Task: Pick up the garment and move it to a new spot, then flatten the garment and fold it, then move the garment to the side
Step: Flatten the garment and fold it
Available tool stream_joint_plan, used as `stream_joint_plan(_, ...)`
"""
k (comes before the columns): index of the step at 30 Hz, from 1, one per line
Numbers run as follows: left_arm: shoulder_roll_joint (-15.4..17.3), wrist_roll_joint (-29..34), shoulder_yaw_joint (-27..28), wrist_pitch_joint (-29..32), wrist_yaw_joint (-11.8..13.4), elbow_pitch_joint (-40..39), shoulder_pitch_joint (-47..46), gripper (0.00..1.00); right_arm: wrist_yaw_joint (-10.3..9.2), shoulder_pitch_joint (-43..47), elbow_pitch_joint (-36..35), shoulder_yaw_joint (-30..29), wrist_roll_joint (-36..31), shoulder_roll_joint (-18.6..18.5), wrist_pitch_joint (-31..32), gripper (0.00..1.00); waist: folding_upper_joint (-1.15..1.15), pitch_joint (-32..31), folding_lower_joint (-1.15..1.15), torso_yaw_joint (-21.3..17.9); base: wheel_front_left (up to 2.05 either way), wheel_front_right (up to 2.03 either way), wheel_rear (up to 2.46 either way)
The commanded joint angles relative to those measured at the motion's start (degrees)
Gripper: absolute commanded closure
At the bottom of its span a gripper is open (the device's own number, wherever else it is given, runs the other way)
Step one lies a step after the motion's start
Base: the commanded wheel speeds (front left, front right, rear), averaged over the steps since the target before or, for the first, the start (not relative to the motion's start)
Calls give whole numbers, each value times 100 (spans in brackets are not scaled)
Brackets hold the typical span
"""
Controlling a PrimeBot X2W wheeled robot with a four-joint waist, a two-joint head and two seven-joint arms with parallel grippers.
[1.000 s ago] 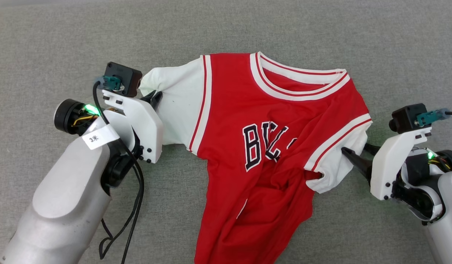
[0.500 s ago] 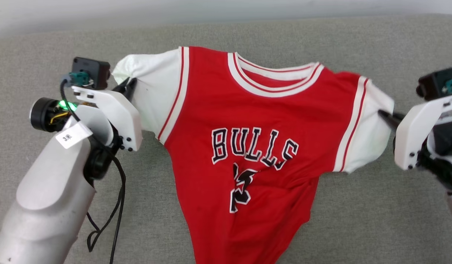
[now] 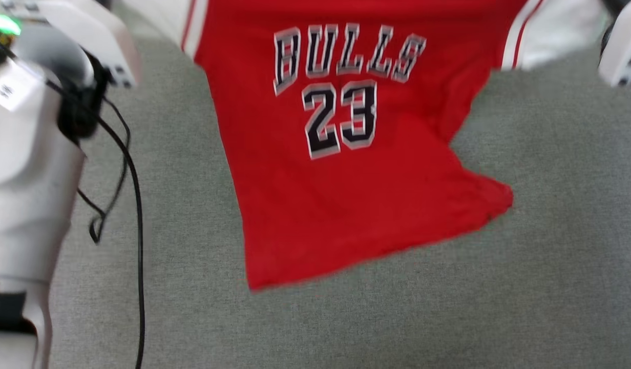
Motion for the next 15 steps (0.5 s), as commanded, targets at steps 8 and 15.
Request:
stream_joint_plan(8, 156, 329, 136, -896, -88, 864, -1694, 100, -13, -1965, 726, -254, -479, 108, -958, 100, 0, 438, 0, -28, 0, 0, 0)
stream_joint_plan(15, 138, 338, 196, -1433, -307, 1407, -2606, 100, -13, -3198, 1401, -154, -606, 235, -1440, 100, 0, 753, 0, -6, 0, 0, 0)
